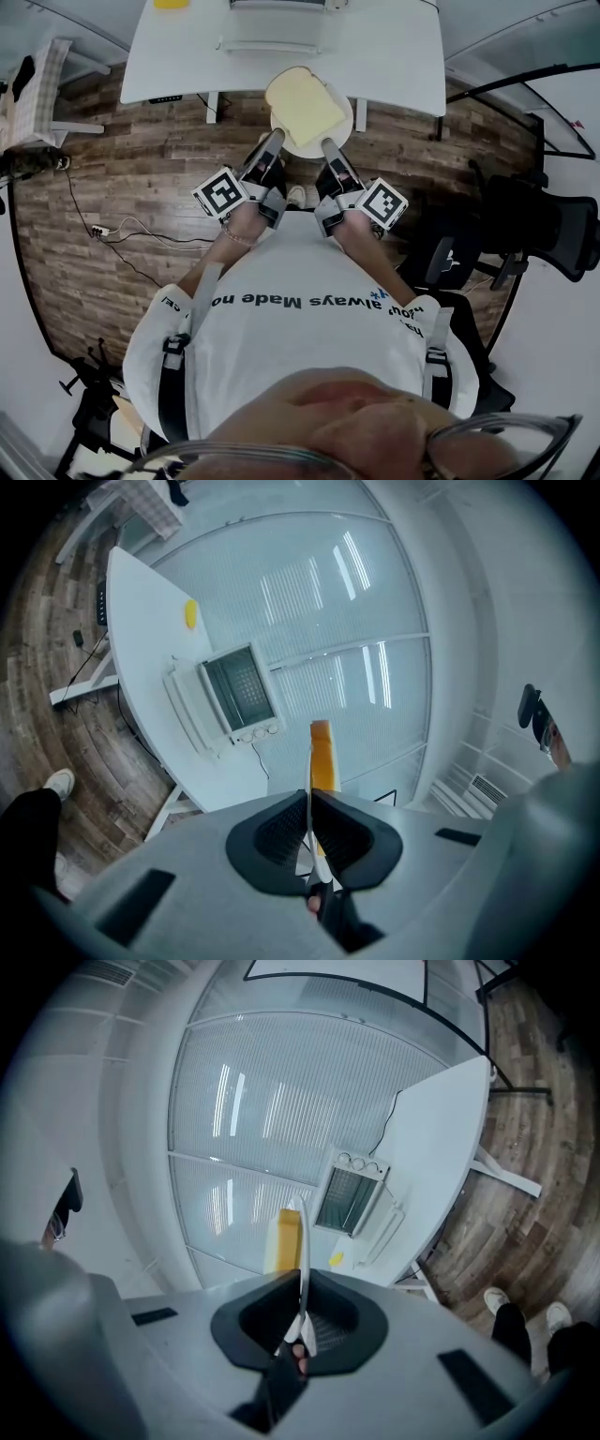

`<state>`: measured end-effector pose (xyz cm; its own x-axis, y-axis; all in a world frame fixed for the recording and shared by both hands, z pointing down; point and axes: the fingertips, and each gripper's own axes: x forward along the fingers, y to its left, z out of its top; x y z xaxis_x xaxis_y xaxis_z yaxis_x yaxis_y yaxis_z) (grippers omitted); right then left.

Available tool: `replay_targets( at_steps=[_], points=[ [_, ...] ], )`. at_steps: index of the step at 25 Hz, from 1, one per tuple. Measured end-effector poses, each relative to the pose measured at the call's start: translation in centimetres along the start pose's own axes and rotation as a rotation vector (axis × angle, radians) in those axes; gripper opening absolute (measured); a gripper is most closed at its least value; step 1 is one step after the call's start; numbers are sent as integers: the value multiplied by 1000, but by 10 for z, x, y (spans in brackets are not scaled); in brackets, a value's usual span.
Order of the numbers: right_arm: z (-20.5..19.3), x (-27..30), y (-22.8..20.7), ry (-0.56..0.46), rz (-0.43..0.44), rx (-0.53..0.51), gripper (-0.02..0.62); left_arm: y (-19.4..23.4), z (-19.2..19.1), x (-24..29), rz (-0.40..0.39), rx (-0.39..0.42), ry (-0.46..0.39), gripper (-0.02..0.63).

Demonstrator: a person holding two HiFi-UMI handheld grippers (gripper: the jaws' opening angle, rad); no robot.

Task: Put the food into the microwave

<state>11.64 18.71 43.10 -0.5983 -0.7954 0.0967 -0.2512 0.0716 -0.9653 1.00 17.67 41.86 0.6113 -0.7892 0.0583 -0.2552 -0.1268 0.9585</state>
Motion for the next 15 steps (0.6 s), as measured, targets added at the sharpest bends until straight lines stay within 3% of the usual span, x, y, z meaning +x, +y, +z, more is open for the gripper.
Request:
replay_targets(
  at_steps=[10, 15],
  points=[
    [26, 44, -4, -24, -12, 5, 22, 9, 38, 40, -20, 38, 29, 18],
    [34, 83, 1, -28, -17, -3, 21, 16, 73, 56, -12, -17, 24, 18]
  ],
)
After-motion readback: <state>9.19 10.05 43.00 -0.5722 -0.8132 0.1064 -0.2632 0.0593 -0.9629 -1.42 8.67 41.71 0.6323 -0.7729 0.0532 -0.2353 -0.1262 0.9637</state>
